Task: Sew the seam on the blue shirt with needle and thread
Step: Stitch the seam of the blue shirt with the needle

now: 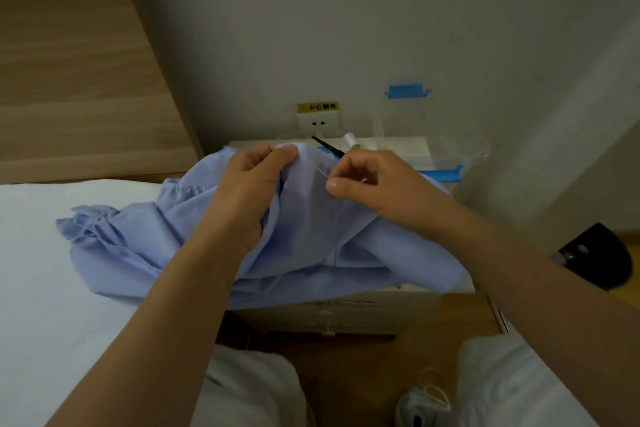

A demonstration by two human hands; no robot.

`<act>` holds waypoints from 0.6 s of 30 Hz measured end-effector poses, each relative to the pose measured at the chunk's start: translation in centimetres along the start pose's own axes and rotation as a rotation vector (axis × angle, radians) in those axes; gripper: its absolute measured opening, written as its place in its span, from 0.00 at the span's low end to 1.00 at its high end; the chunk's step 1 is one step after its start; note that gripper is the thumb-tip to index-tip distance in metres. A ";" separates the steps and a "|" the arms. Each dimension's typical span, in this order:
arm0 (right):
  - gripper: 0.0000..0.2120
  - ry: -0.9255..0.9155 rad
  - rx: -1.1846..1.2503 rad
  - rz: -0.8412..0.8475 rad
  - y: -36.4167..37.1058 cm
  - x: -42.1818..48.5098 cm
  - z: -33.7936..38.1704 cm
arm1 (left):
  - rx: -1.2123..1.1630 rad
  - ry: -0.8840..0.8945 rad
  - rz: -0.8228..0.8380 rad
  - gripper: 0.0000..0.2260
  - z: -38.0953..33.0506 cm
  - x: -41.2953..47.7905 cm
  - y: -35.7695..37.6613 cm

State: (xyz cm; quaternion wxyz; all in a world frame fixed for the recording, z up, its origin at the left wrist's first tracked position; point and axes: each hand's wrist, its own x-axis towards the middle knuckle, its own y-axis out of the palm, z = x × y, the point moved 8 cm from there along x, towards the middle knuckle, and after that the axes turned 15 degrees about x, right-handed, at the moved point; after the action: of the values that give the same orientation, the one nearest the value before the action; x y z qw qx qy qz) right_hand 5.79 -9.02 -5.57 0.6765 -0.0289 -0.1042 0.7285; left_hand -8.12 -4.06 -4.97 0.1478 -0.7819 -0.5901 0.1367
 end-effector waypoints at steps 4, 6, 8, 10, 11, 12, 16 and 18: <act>0.06 0.136 0.165 0.115 -0.3 -1.0 -0.4 | -0.028 -0.086 -0.098 0.10 1.1 0.4 -0.8; 0.06 0.173 0.183 0.078 -1.2 -1.2 -0.8 | -0.042 -0.118 -0.142 0.10 1.6 0.6 -1.1; 0.06 0.198 0.197 0.026 -2.2 -1.4 -1.2 | -0.072 -0.155 -0.169 0.10 2.1 0.7 -1.3; 0.06 0.223 0.192 -0.030 -3.1 -1.8 -1.6 | -0.072 -0.178 -0.176 0.11 2.4 0.8 -1.2; 0.06 0.235 0.183 -0.053 -3.5 -2.0 -1.7 | -0.061 -0.186 -0.177 0.11 2.5 0.7 -1.2; 0.05 0.243 0.171 -0.071 -3.8 -2.1 -1.8 | -0.051 -0.190 -0.177 0.11 2.5 0.7 -1.1; 0.08 0.241 0.125 -0.180 -5.5 -2.6 -1.5 | -0.058 -0.189 -0.178 0.11 2.3 0.7 -0.9; 0.10 0.223 0.110 -0.264 -6.8 -3.0 -1.1 | -0.044 -0.193 -0.181 0.11 2.4 0.6 -0.9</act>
State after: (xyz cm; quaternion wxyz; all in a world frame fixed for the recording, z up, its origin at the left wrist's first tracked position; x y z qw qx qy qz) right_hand 12.94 -11.44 -5.62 0.7743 -0.0587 0.0085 0.6301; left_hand -9.72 -3.06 -6.89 0.0847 -0.7116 -0.6726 0.1843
